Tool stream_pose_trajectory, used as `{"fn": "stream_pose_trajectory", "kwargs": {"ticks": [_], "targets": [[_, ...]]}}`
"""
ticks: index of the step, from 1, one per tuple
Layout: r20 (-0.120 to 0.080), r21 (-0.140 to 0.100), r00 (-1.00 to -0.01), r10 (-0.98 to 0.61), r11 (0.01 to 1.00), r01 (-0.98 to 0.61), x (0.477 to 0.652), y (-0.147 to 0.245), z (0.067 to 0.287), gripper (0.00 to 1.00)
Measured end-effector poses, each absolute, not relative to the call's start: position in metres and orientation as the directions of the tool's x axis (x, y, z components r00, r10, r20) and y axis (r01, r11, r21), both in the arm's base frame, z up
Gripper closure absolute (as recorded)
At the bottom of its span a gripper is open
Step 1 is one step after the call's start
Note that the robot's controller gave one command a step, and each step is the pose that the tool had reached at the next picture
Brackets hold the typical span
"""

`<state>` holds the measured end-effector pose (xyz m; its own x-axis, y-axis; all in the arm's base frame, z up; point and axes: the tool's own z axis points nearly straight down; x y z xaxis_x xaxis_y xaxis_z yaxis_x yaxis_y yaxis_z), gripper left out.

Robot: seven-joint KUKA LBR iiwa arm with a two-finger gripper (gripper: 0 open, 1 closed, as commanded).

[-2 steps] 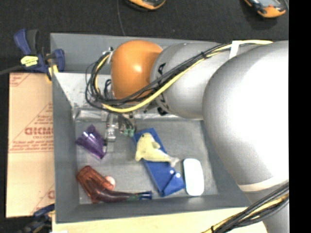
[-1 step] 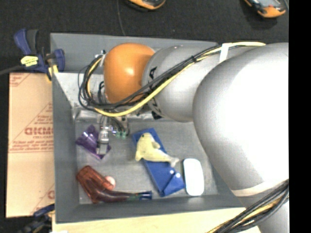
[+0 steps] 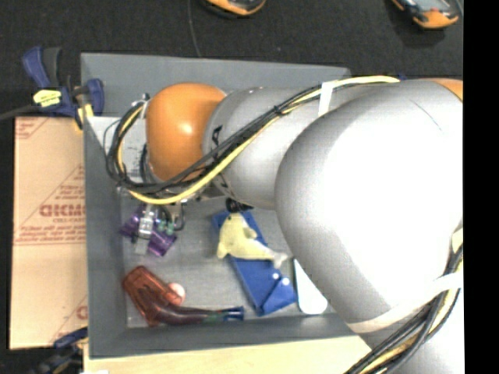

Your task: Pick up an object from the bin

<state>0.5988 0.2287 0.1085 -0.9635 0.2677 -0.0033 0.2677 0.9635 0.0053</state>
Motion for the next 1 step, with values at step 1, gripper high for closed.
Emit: {"fn": "stream_pose_trajectory", "kwargs": {"ticks": [1], "targets": [[-0.007,0.006,-0.964,0.264,0.964,0.264,0.5925,0.2349,0.068,0.0]]}}
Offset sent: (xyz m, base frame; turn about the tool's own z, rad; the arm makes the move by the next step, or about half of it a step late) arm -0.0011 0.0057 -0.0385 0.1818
